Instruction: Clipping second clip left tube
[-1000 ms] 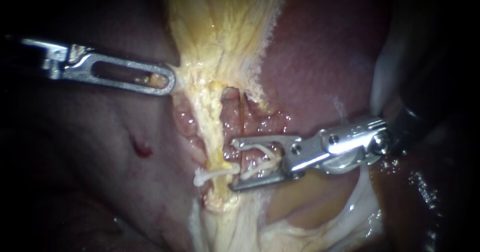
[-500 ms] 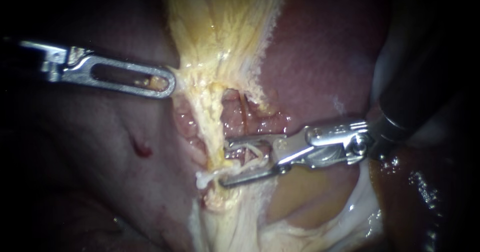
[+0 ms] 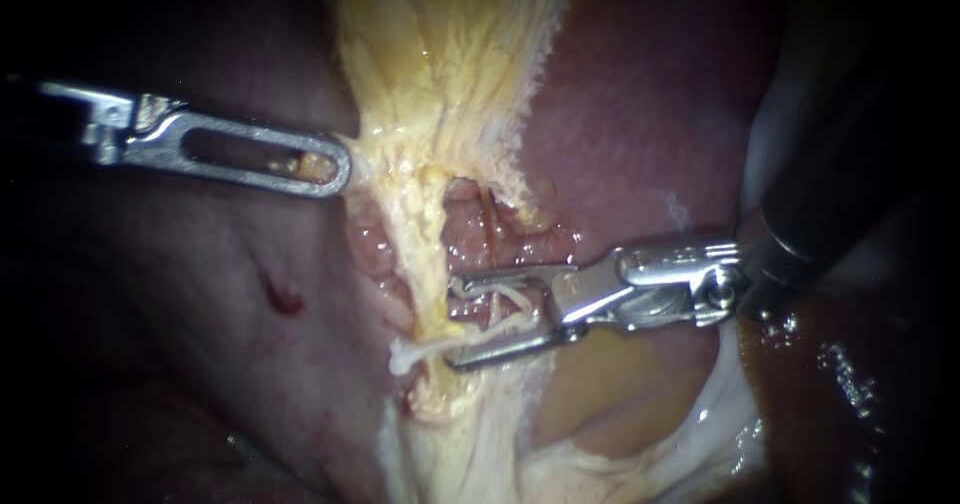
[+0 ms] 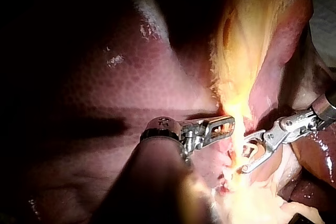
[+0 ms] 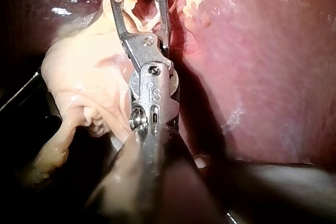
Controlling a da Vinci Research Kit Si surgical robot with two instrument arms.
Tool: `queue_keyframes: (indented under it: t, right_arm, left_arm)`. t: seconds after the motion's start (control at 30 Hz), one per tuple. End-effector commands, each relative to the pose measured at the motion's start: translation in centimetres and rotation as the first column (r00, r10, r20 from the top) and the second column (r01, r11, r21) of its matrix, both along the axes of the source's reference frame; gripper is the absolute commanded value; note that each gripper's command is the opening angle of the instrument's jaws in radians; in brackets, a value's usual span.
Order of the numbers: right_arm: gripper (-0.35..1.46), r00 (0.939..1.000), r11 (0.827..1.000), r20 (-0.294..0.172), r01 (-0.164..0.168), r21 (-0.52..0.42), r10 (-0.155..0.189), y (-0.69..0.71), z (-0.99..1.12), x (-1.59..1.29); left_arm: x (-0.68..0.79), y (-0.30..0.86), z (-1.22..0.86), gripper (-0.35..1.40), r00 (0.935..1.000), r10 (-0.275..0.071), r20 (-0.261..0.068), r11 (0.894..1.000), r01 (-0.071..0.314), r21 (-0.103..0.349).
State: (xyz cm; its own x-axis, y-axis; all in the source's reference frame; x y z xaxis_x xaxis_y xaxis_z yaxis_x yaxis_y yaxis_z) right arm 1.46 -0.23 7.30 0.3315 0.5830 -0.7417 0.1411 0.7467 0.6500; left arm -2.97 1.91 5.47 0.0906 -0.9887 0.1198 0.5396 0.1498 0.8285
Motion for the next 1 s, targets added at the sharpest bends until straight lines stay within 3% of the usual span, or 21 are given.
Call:
queue_keyframes:
  t: [0.03,0.57,0.77,1.0]
  right_arm:
    - [0.49,1.0,1.0,-0.004,0.003,0.0,-0.003,-0.01,-0.01,0.02]
    - [0.49,0.9972,0.998,-0.075,0.01,0.068,-0.005,-0.06,-0.08,0.39]
    - [0.49,0.9971,0.997,-0.076,0.011,0.08,-0.005,-0.1,-0.03,0.51]
    - [0.49,0.9897,0.991,-0.142,0.037,0.131,-0.018,-0.2,-0.01,0.62]
  left_arm:
    - [0.0,0.0,0.0,-0.35,1.0,0.0,0.0,1.0,0.0,0.0]
    - [-0.02,-0.01,0.01,-0.35,1.0,-0.002,-0.001,1.0,0.002,-0.001]
    - [-0.03,-0.01,0.01,-0.35,1.0,0.0,0.0,1.0,0.0,0.0]
    - [-0.04,0.0,0.01,-0.35,1.0,0.0,0.0,1.0,0.0,0.0]
